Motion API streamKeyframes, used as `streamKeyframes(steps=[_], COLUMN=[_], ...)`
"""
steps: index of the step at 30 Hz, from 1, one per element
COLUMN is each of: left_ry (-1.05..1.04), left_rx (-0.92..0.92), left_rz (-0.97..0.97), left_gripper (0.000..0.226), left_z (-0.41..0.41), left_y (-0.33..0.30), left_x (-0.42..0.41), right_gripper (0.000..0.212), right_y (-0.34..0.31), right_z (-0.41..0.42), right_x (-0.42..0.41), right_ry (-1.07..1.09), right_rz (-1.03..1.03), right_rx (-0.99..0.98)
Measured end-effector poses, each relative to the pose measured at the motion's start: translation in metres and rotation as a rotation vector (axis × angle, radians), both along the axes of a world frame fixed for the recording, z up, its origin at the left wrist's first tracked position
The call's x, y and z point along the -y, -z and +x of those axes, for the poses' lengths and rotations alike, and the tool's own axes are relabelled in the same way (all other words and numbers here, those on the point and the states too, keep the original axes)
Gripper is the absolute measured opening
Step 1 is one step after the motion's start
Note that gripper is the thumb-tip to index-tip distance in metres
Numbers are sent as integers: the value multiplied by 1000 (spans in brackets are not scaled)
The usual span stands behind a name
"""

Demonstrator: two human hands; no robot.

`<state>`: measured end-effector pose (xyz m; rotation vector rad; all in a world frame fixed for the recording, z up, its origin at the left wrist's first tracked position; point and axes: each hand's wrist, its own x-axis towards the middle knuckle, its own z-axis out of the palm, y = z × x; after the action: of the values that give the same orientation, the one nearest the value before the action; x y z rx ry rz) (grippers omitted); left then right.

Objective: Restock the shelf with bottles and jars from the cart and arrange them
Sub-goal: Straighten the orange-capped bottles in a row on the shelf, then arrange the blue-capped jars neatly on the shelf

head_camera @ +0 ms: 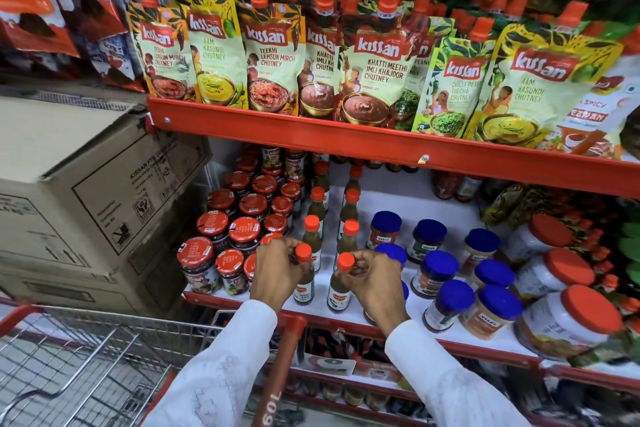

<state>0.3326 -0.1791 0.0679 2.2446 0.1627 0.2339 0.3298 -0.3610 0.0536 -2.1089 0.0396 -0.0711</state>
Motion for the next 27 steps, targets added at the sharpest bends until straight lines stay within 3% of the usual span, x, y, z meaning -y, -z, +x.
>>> streamKeyframes(steps=[7,13,17,20,22,27], left_ry=[-10,26,-11,78,167,307], left_rx=[6,97,255,335,278,19], left_rz=[-26,32,134,111,72,75], left_gripper=[27,54,43,26,21,18], left_z=[0,-11,-27,-42,-48,-42], left_y=[4,-7,-25,-29,-22,16], left_x=[1,1,27,68,100,174], right_gripper=[34,52,50,43,38,49], right_y=[-1,-13,-16,-18,-17,-15], right_z=[-2,-12,-31,-45,-49,-42], right_x=[0,21,68,110,141,196], right_ry=[-4,26,66,101,151,156], right_rz=[-8,-70,-29,-29,53,-147], right_rx=[-2,-23,-64,-54,-75,-113])
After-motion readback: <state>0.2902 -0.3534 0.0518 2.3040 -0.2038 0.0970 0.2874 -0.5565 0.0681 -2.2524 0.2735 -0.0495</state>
